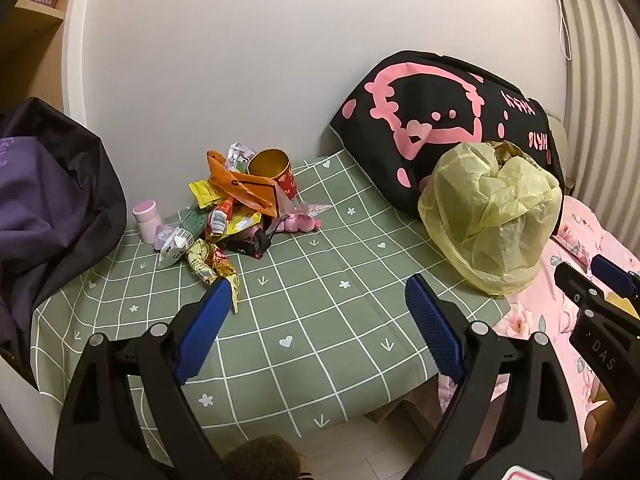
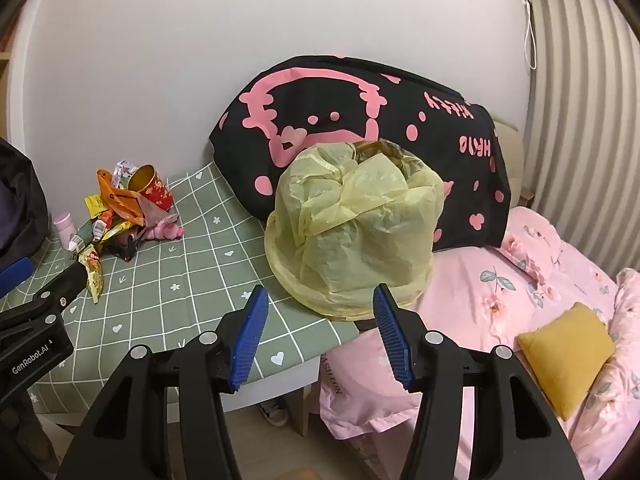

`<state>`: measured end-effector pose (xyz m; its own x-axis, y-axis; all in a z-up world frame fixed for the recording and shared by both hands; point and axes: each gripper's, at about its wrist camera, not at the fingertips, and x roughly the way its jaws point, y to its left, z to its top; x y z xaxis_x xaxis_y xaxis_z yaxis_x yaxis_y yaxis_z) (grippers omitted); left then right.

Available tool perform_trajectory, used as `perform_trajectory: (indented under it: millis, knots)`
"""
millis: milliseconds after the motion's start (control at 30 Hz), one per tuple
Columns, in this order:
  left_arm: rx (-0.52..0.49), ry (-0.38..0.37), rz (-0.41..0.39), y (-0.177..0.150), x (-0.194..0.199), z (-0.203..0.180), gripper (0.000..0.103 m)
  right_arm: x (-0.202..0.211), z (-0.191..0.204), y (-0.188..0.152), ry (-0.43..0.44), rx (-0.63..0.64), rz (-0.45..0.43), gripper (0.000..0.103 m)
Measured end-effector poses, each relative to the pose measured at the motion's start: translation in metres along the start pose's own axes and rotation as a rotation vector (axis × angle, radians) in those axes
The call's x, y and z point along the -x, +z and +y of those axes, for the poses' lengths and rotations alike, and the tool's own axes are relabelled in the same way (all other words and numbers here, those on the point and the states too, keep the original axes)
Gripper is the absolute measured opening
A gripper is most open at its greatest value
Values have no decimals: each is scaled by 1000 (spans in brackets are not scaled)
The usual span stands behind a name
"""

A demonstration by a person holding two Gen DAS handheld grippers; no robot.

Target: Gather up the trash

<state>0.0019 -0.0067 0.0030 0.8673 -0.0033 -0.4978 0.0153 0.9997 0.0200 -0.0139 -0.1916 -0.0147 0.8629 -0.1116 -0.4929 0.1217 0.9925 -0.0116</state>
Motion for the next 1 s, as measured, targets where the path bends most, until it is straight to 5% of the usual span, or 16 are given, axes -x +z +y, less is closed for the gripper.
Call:
perform_trajectory:
  millis: [400,1000]
  knots:
    - [17,-11,11,18,11,1,84,12,-23,14,-2,-7,-3,52]
    - [3,-19,12,39,15,7,84,10,-3,41,-9,22,-1,52]
